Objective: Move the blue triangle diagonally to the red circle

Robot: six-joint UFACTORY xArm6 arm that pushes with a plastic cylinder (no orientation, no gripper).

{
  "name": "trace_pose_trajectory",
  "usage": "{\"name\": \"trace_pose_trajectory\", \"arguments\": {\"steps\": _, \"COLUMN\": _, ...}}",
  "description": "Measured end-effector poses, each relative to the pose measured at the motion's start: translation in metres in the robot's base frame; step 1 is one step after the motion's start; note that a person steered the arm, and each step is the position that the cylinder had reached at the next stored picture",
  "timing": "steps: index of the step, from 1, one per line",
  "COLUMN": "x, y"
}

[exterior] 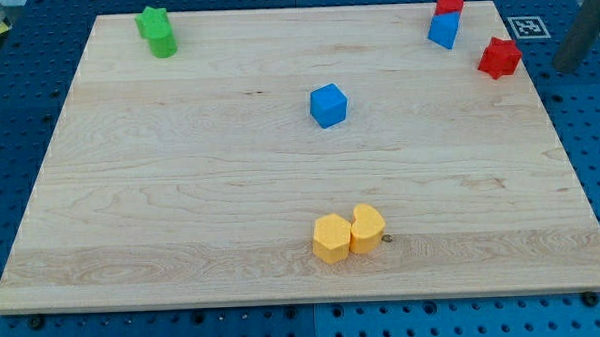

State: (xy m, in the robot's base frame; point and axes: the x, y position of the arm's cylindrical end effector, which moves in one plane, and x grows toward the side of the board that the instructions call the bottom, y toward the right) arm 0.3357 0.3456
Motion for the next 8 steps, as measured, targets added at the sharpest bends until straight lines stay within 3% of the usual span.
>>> {"name": "trace_pose_trajectory", "arguments": {"steps": 2, "x": -0.044, "y": -0.001}}
{"name": "trace_pose_trajectory", "arguments": {"steps": 3, "x": -0.071, "y": -0.041}}
{"name": "trace_pose_trajectory", "arguments": {"steps": 8, "x": -0.082, "y": -0.091}}
